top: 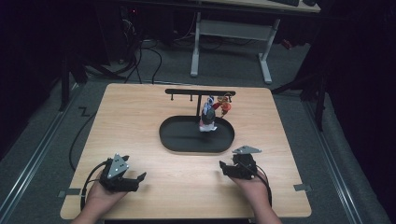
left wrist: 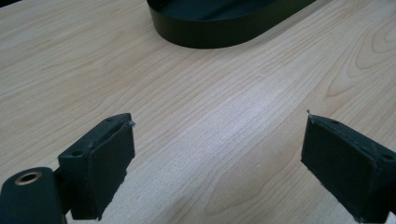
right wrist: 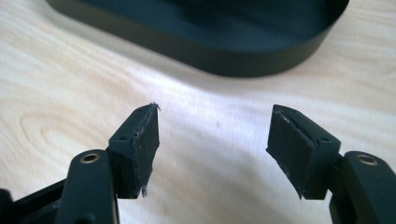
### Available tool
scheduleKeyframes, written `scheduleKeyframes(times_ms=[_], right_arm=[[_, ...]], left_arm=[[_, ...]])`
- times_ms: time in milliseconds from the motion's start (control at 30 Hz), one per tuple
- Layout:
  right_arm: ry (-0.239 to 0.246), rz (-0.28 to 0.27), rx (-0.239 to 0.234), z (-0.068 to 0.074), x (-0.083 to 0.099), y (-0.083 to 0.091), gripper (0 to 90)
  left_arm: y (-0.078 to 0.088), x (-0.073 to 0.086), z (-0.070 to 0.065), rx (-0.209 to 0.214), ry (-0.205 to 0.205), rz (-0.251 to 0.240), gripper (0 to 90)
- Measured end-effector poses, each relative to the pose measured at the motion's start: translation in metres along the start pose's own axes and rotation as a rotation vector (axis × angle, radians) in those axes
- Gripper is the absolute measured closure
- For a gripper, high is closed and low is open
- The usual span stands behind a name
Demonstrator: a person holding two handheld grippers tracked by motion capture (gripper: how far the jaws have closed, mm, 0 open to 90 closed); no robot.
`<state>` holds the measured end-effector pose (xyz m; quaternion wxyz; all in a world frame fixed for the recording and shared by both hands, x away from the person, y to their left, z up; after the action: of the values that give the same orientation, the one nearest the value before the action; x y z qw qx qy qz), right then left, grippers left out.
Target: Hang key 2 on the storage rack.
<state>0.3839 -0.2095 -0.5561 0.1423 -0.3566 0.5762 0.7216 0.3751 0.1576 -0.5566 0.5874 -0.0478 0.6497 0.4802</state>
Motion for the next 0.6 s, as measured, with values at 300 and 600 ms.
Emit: scheduleKeyframes(times_ms=[300, 600], right_arm=[[0.087, -0.180, 0.024, 0.019, 0.033, 0.033, 25.9], [0.084, -0.153, 0.019, 0.021, 0.037, 0.021, 25.5]], left_arm=[[-0.004, -0.009, -0.021, 0.038, -0.020, -0.016, 10.6], [-0.005, -0.007, -0.027, 0.017, -0.033, 0.004, 10.6]])
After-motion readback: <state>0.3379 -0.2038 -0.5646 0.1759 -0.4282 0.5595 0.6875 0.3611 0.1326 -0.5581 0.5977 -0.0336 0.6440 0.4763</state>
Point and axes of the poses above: each handheld gripper's, and its own axes: y roughly backward along the jaws, x roughly out of its underside, z roughly to its left, the point moved 7 cm from there along -y, roughly forward along the jaws, and after that the axes turned 4 degrees about -y, right-handed, at the moved point
